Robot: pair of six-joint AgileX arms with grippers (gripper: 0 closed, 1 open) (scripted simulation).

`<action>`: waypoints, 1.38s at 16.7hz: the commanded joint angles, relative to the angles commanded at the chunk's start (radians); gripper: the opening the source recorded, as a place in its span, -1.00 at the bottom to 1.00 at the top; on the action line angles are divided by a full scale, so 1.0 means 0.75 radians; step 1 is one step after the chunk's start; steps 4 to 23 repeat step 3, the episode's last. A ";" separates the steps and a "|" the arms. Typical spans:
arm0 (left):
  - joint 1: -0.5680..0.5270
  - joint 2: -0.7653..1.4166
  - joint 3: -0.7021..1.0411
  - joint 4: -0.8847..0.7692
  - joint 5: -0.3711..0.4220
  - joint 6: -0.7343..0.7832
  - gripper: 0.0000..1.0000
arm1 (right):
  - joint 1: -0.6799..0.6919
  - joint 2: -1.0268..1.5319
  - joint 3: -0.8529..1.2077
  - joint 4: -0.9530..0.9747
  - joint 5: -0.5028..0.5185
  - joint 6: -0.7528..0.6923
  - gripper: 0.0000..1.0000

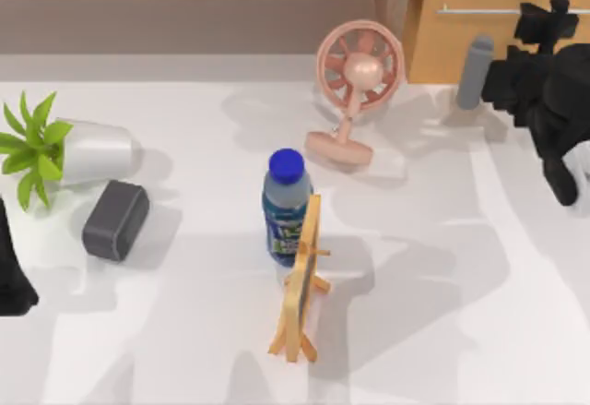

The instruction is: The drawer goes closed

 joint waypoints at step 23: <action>0.000 0.000 0.000 0.000 0.000 0.000 1.00 | 0.000 0.000 0.000 0.000 0.000 0.000 1.00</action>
